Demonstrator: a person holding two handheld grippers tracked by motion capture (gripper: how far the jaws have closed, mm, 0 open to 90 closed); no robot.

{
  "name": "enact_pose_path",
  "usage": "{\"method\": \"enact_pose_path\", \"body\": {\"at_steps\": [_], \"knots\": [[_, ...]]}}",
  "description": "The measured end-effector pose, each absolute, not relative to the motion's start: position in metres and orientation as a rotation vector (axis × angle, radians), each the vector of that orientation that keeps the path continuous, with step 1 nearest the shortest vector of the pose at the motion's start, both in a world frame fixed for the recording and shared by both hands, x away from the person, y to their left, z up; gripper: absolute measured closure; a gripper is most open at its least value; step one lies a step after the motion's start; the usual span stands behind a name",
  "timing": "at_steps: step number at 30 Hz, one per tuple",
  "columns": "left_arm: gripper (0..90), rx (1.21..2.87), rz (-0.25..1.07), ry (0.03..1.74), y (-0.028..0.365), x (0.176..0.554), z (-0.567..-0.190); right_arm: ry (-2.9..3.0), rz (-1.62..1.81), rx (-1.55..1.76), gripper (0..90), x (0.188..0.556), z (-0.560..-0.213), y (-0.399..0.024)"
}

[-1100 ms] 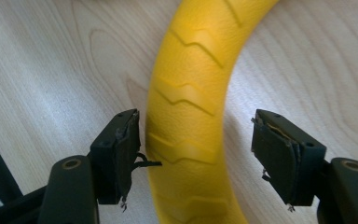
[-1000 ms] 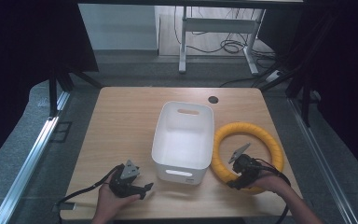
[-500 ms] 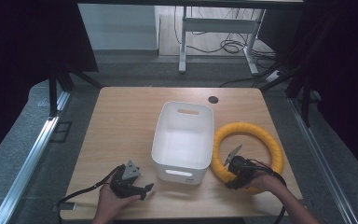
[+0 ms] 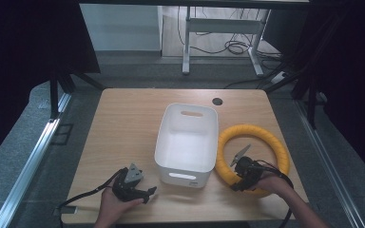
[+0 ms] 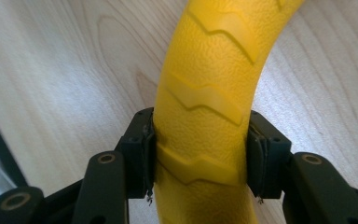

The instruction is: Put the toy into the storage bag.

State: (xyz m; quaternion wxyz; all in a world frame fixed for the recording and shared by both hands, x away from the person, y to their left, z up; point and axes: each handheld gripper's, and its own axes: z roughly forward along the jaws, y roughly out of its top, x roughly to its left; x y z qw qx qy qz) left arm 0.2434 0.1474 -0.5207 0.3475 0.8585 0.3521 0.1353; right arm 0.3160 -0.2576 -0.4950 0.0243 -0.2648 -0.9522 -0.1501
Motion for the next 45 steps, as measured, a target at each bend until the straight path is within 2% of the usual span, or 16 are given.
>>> {"method": "enact_pose_path", "body": {"at_steps": [13,45], "knots": [[18.3,2.229,0.348,0.915,0.147,0.244,-0.522,-2.809,-0.837,-0.884,51.1,0.320,-0.463,-0.288],[18.3,2.237,0.351,0.913,0.146,0.244,-0.524,-2.626,-1.264,-1.028,51.1,0.332,-0.427,-0.322]]}}
